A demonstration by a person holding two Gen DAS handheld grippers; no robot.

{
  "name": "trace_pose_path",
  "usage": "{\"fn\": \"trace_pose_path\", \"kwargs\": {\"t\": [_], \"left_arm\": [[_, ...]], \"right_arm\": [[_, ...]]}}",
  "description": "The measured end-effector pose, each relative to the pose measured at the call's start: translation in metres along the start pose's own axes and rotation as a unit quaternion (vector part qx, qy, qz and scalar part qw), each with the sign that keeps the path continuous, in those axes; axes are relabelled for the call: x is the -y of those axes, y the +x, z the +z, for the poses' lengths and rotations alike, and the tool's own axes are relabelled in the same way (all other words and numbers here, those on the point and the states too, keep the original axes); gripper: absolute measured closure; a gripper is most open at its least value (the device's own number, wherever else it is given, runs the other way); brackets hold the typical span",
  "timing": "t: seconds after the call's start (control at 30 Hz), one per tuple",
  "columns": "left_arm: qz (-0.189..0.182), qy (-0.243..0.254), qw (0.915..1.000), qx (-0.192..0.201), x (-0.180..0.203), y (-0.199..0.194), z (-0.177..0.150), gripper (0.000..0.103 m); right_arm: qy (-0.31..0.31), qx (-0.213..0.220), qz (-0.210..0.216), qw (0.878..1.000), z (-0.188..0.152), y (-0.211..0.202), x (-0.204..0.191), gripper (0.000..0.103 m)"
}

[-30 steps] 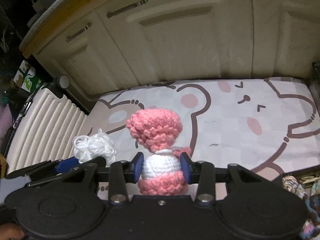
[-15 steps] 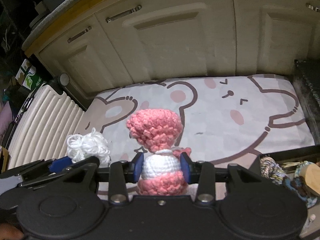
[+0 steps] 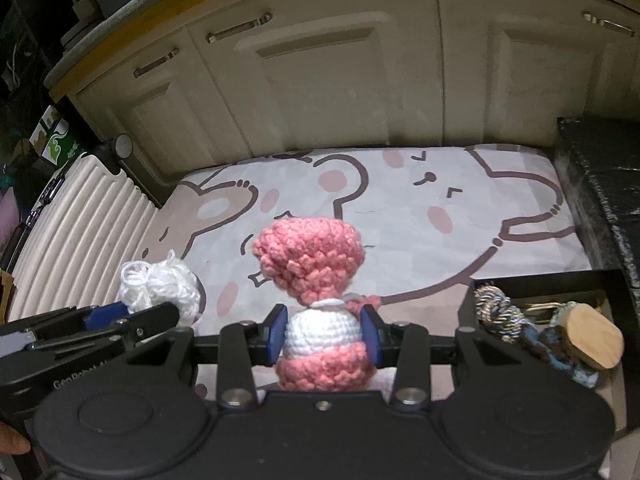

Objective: Organize objects
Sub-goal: 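Lift and carry the yarn ball and pink doll over the black box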

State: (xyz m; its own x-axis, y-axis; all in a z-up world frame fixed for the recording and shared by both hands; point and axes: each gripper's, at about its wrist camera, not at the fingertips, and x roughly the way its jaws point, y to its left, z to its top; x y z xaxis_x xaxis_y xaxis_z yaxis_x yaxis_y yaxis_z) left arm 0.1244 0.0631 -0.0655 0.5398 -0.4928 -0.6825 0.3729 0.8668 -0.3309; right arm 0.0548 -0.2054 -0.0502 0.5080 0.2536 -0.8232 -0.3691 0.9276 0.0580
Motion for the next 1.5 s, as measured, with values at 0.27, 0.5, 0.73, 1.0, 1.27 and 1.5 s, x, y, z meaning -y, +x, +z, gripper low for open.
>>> {"fn": "trace_pose_path", "kwargs": {"t": [0.27, 0.5, 0.73, 1.0, 1.27, 1.5], "left_arm": [[-0.022, 0.000, 0.9997, 0.013, 0.015, -0.011, -0.001, 0.067], [-0.048, 0.006, 0.9987, 0.019, 0.041, -0.013, 0.003, 0.067], [-0.083, 0.020, 0.9961, 0.024, 0.075, -0.013, 0.008, 0.067], [-0.121, 0.034, 0.9920, 0.017, 0.108, -0.009, 0.010, 0.067], [-0.158, 0.057, 0.9858, 0.001, 0.144, 0.000, 0.006, 0.067], [-0.194, 0.085, 0.9771, -0.022, 0.179, 0.013, -0.003, 0.067]], "right_arm": [[0.004, 0.019, -0.001, 1.000, -0.003, -0.026, 0.018, 0.062], [0.010, 0.037, -0.010, 0.999, -0.005, -0.051, 0.044, 0.062], [0.023, 0.056, -0.028, 0.998, -0.008, -0.073, 0.077, 0.062], [0.042, 0.062, -0.043, 0.996, -0.013, -0.087, 0.120, 0.062], [0.046, 0.058, -0.048, 0.996, -0.020, -0.090, 0.160, 0.062], [0.055, 0.060, -0.048, 0.996, -0.023, -0.093, 0.184, 0.062]]}}
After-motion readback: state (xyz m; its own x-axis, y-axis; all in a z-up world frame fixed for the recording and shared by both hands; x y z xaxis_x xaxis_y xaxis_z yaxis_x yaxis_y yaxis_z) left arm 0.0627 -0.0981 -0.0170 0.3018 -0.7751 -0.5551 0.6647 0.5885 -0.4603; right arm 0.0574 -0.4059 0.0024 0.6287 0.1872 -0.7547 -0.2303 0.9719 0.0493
